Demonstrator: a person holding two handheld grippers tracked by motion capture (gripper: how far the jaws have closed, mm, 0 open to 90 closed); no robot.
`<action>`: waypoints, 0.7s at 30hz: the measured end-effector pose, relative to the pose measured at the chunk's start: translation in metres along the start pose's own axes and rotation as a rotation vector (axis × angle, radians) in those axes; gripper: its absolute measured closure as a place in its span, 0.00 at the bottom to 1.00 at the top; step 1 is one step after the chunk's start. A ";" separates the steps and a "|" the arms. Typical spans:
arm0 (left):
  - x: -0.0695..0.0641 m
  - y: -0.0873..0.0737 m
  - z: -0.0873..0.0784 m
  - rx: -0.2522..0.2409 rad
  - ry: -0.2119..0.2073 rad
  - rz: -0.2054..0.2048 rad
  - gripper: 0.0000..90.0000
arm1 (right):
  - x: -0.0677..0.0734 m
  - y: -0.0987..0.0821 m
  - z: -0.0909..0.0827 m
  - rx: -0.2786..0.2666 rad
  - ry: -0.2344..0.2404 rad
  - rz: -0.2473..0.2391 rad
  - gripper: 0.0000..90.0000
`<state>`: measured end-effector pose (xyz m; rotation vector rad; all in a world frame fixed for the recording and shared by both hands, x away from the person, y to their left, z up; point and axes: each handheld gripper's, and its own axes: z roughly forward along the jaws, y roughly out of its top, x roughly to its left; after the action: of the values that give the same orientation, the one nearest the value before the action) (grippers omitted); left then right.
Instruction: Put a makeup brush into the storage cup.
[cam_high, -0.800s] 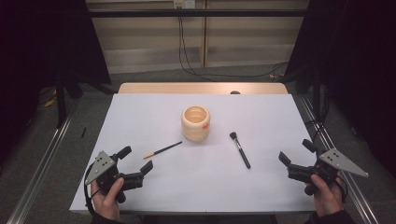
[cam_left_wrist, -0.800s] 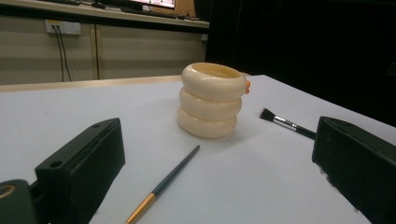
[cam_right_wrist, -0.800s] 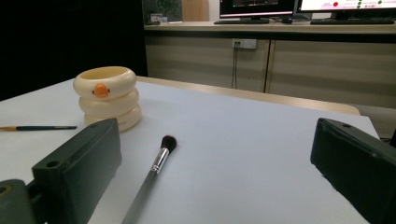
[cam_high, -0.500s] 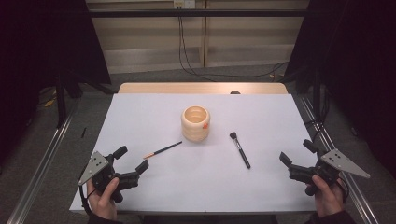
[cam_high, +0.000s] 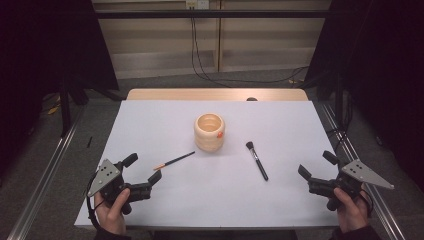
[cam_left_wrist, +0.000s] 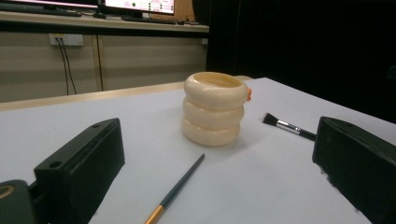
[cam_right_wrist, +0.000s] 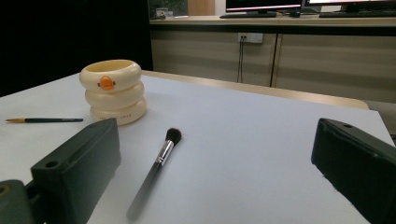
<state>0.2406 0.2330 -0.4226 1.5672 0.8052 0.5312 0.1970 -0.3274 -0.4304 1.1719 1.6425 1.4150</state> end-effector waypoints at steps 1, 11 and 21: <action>0.000 0.001 0.000 -0.003 -0.005 0.009 0.02 | 0.000 0.000 0.000 0.000 0.001 0.007 0.01; -0.003 0.013 0.008 -0.004 -0.041 0.050 0.02 | 0.003 0.001 -0.002 -0.006 0.005 0.014 0.00; -0.010 0.025 0.024 -0.007 -0.081 0.071 0.02 | 0.005 0.001 -0.002 -0.005 0.020 -0.006 0.00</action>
<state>0.2566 0.2094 -0.4005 1.6054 0.6884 0.5180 0.1939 -0.3237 -0.4291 1.1527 1.6535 1.4303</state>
